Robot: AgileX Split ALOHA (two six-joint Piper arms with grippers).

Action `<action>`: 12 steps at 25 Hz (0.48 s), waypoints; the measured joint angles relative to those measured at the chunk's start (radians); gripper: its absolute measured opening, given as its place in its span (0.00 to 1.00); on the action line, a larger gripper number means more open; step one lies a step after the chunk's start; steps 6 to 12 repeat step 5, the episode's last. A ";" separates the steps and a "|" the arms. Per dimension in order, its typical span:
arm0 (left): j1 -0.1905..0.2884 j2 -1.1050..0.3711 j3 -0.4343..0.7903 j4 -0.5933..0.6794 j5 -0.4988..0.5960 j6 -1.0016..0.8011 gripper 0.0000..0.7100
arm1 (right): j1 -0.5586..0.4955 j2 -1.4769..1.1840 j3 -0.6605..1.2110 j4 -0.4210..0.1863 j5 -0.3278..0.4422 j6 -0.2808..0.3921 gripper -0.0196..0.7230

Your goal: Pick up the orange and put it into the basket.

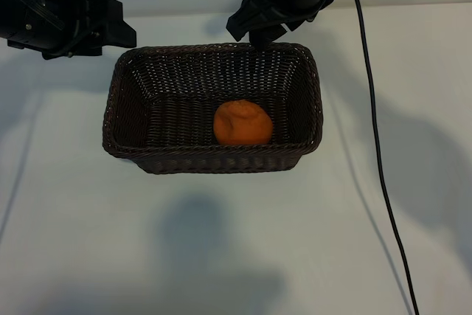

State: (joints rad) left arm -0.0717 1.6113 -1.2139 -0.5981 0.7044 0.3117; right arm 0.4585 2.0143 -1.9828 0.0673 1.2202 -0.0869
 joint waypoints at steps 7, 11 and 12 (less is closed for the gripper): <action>0.000 0.000 0.000 0.000 0.000 0.000 0.83 | 0.000 0.000 0.000 0.003 0.000 0.000 0.66; 0.000 0.000 0.000 0.000 0.000 0.000 0.83 | 0.000 0.000 0.000 0.003 0.000 0.000 0.66; 0.000 0.000 0.000 0.000 0.000 0.000 0.83 | 0.000 0.000 0.000 0.003 0.000 0.000 0.66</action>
